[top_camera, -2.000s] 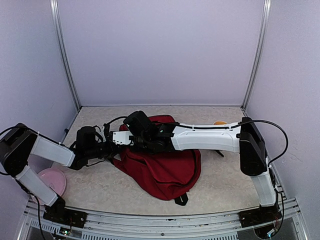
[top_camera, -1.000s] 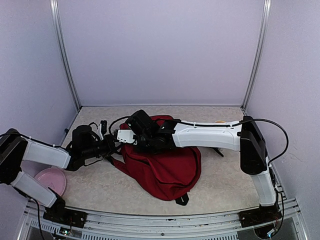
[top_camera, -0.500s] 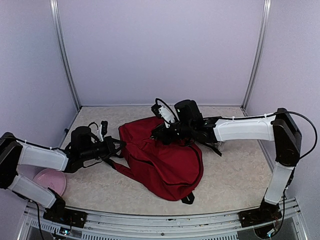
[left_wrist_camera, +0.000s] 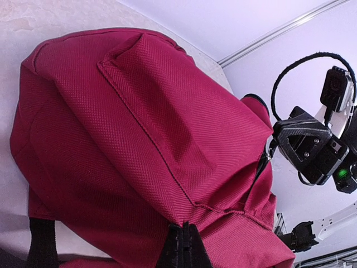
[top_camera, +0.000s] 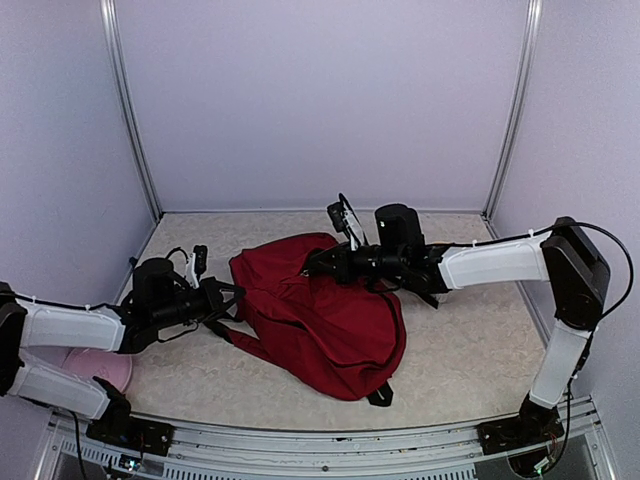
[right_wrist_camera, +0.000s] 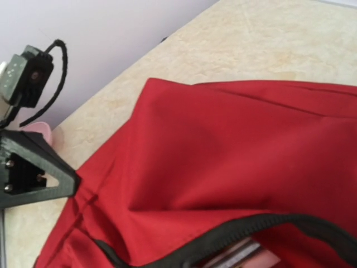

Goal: Pack the student bag
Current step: Zip the lower front pocket of the student bag, then hold the lower front pocket of the student bag.

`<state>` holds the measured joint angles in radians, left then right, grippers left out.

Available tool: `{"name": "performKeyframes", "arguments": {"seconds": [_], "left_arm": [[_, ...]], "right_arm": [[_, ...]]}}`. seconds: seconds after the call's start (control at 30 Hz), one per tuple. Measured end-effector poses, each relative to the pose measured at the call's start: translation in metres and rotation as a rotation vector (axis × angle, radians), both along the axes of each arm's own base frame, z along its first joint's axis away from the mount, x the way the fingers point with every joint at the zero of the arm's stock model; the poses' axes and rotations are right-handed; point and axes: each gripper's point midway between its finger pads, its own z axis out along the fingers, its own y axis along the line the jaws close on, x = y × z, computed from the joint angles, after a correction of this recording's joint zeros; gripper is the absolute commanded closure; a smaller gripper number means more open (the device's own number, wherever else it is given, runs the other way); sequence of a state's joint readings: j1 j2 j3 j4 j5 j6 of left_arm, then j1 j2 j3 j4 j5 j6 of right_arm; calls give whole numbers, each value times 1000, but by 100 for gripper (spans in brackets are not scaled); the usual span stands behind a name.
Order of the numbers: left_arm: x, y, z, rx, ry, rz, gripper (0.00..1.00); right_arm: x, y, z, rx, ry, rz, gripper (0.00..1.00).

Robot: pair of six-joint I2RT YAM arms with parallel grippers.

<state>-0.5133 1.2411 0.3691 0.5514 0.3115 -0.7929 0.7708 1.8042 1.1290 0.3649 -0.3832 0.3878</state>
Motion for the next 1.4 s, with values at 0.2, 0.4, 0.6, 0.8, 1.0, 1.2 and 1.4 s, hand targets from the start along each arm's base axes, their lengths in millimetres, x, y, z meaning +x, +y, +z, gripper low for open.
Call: {"name": "performKeyframes", "arguments": {"seconds": [0.2, 0.4, 0.6, 0.8, 1.0, 1.2, 1.4], "left_arm": [[-3, 3, 1, 24, -20, -1, 62], [-11, -2, -1, 230, -126, 15, 35], [-40, -40, 59, 368, -505, -68, 30], [-20, -61, 60, 578, -657, -137, 47], [-2, -88, 52, 664, -724, -249, 47], [14, -95, 42, 668, -706, -288, 56], [16, -98, 24, 665, -664, -318, 100]], "right_arm": [[-2, 6, 12, 14, -10, 29, 100], [8, 14, 45, 58, -75, 36, 100], [-3, 25, 52, 77, -74, 86, 100], [-5, 30, 60, 87, -65, 105, 100], [-4, 37, 63, 84, -44, 114, 100], [-3, 37, 58, 70, -19, 106, 100], [-3, 35, 52, 46, -2, 97, 100]]}}
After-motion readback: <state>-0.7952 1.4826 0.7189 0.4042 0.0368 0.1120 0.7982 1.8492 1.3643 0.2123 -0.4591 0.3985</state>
